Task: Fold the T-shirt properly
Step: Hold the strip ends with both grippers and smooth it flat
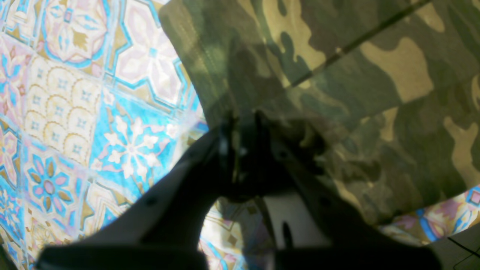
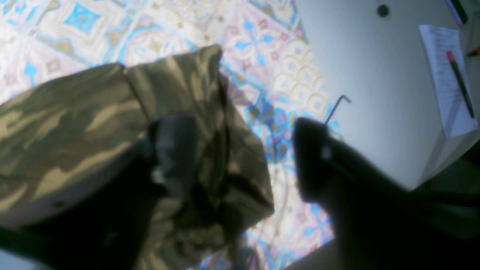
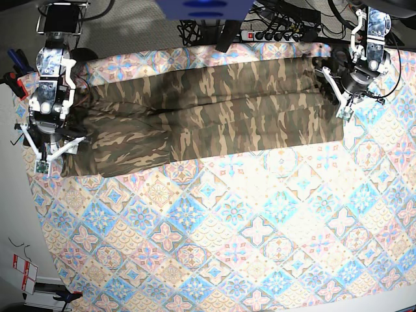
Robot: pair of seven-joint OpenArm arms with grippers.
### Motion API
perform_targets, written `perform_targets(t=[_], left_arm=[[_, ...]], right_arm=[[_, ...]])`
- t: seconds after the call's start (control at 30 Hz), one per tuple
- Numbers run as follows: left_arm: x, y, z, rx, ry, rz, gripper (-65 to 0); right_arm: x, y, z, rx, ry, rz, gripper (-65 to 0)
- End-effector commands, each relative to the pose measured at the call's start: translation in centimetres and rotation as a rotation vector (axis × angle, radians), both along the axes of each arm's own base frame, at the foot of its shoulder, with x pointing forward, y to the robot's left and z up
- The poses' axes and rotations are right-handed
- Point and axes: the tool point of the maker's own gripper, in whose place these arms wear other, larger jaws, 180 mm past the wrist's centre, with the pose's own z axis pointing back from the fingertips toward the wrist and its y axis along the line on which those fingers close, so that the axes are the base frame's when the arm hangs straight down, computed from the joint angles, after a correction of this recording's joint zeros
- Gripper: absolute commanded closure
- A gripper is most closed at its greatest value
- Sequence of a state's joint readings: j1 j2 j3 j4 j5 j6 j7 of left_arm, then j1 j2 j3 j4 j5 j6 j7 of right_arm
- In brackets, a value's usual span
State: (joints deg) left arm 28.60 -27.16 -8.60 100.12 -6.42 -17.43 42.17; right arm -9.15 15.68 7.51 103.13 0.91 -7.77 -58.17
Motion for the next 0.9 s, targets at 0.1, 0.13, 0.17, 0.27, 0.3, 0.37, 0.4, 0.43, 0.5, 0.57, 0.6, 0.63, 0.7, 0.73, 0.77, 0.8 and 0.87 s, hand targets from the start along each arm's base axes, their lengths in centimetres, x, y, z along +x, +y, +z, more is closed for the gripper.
perform_targets(t=[0.1,0.13,0.17,0.27,0.3,0.37,0.4,0.43,0.5,0.57,0.6,0.63,0.7,0.73,0.77,0.8,0.87], left_arm=[[0.6,0.4,0.9,0.016,-0.030,-0.006,0.0],[0.7,0.5,0.9,0.015,-0.031,-0.004,0.0],[0.7,0.4,0.9,0.012,-0.031,-0.003,0.0],[0.7,0.4,0.9,0.010,-0.033,-0.003,0.0],[0.7,0.4,0.9,0.009,-0.034,-0.003,0.0],[0.7,0.5,0.9,0.010,-0.034,-0.001,0.0],[0.7,0.5,0.9,0.010,-0.034,-0.001,0.0],[0.7,0.5,0.9,0.011,-0.034,0.000,0.0],[0.7,0.5,0.9,0.010,-0.035,0.001,0.0],[0.7,0.4,0.9,0.008,-0.033,0.000,0.0],[0.7,0.4,0.9,0.008,-0.033,0.000,0.0],[0.7,0.4,0.8,0.008,-0.032,-0.001,0.0],[0.7,0.4,0.8,0.008,-0.032,-0.001,0.0],[0.7,0.4,0.9,0.008,-0.033,-0.001,0.0],[0.7,0.4,0.9,0.008,-0.033,-0.001,0.0],[0.7,0.4,0.9,0.008,-0.033,-0.001,0.0],[0.7,0.3,0.8,0.007,-0.033,-0.002,0.0]], right_arm=[[3.8,1.5,2.2,-0.026,-0.109,0.076,-6.0],[4.4,1.9,2.3,-0.026,-0.124,0.091,-2.1],[4.8,2.1,2.1,-0.024,-0.125,0.097,0.0],[4.7,2.2,0.2,-0.016,-0.079,0.102,-0.9],[4.6,2.2,-0.5,-0.011,-0.060,0.101,-0.8],[5.4,2.3,-0.9,-0.004,-0.051,0.101,-0.7],[5.6,2.2,-1.3,-0.001,-0.042,0.098,-0.7],[5.8,2.2,-1.6,0.002,-0.038,0.099,-0.7],[6.1,1.8,-2.5,-0.002,-0.041,0.096,-0.7],[6.4,1.4,-3.2,-0.004,-0.040,0.090,-0.7],[6.4,1.2,-3.7,-0.004,-0.033,0.085,-0.7],[6.4,1.0,-4.2,-0.003,-0.023,0.080,-0.7],[6.5,0.5,-5.2,-0.001,-0.009,0.070,-0.7],[6.6,0.3,-5.6,-0.002,-0.007,0.067,-0.7],[6.7,0.1,-6.0,-0.002,-0.006,0.064,-0.7],[6.7,-0.1,-6.4,-0.002,-0.002,0.059,-0.7],[6.8,-0.5,-7.0,-0.001,0.003,0.052,-0.7]])
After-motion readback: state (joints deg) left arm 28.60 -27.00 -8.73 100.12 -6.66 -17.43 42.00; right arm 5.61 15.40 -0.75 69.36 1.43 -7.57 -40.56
